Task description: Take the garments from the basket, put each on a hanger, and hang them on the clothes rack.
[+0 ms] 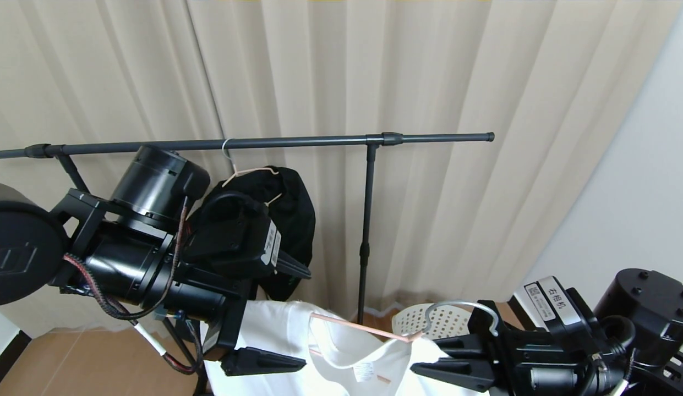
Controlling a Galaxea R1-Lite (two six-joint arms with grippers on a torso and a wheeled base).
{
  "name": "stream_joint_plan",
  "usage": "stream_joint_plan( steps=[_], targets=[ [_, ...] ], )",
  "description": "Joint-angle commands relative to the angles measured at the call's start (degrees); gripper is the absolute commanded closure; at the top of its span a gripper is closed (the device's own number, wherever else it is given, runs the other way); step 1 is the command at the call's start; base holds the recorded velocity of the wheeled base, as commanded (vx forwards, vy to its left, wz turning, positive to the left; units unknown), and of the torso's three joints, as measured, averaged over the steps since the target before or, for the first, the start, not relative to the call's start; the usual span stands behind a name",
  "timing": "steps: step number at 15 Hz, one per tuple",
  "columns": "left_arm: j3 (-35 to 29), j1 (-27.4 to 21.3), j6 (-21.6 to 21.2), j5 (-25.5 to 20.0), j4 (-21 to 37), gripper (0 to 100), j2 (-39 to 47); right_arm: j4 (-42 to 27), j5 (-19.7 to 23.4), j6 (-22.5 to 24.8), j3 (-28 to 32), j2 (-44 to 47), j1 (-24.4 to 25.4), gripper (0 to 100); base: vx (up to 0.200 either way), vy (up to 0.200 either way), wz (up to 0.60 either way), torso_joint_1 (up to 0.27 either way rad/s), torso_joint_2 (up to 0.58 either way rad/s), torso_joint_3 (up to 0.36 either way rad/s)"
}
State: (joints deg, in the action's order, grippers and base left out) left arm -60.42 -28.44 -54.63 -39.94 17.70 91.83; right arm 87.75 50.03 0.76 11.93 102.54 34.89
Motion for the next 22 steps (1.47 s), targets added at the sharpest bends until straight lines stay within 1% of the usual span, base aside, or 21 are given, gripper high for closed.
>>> stream_joint_plan(
  steps=[1,6,9,10,22],
  targets=[
    [0.39,-1.18,-0.13,0.03,-0.03,0,0.01,0.23,-0.20,0.12,-0.25,-0.23,0.53,100,0.000,0.000,0.00,0.000,0.00,0.000],
    [2.06,-1.27,-0.48,-0.14,-0.21,0,0.01,0.49,-0.20,0.21,-1.04,-1.02,1.76,100,0.000,0.000,0.00,0.000,0.00,0.000],
    [4.43,-1.18,-0.31,-0.32,-4.96,0,0.37,0.49,-0.28,0.21,-1.48,-2.25,2.73,100,0.000,0.000,0.00,0.000,0.00,0.000],
    [4.78,-1.27,-0.31,-0.32,-5.66,100,0.37,0.49,-0.28,0.30,-1.56,-2.25,2.82,100,0.000,0.000,0.00,0.000,0.00,0.000],
    [5.57,-1.18,0.05,-0.49,-6.01,100,-0.95,0.58,-0.81,0.65,-1.48,-1.99,2.64,100,0.000,0.000,0.00,0.000,0.00,0.000]
  ],
)
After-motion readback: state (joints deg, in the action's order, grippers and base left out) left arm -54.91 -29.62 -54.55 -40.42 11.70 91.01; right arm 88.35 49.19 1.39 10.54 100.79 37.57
